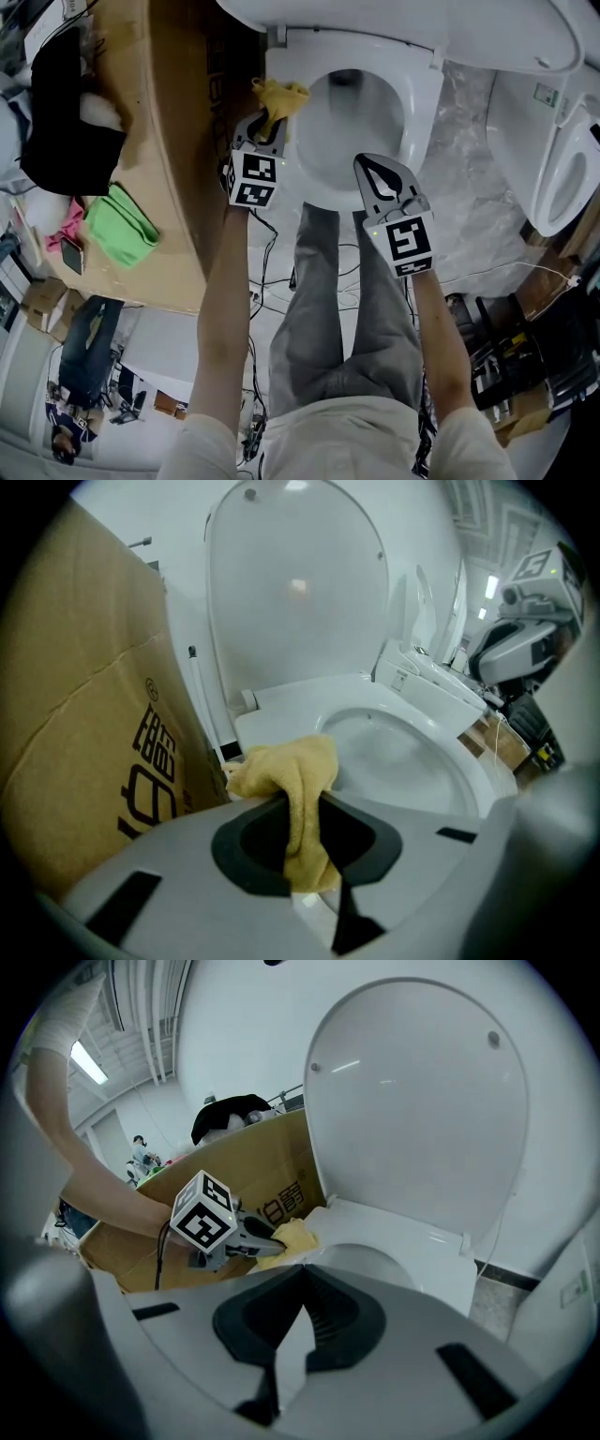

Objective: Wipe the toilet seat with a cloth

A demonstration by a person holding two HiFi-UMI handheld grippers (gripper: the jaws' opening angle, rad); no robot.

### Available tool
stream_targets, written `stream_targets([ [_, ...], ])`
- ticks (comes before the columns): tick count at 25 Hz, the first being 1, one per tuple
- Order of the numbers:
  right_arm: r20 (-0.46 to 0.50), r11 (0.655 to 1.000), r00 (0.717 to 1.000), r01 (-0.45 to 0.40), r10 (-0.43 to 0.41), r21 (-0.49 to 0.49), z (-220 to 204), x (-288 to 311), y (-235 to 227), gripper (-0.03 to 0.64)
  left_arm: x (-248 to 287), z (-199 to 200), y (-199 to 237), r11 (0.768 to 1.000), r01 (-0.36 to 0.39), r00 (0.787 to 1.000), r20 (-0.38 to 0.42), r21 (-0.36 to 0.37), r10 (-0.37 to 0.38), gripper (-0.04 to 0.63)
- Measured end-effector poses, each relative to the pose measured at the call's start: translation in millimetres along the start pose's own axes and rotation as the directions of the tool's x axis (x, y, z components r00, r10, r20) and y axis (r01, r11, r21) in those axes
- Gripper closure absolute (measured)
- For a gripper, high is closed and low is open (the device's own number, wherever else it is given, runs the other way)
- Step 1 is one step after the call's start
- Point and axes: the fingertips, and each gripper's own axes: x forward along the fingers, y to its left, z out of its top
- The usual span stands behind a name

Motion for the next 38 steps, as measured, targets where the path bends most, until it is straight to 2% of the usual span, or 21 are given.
stream_targets([
  [21,-0.020,0.999,0.999,0.032,-0.031,0.032,-39.0,-14.3,34.0,0.609,-28.6,-52.4,-39.6,0.999,0.038,0.999,-0.015,0.009,-0.038,0.512],
  [38,-0.085,0.998,0.996,0.034,-0.029,0.052,-82.9,-23.3,53.1,0.609,-46.3,-87.7,-84.4,0.995,0.081,0.996,-0.029,-0.055,-0.082,0.512],
])
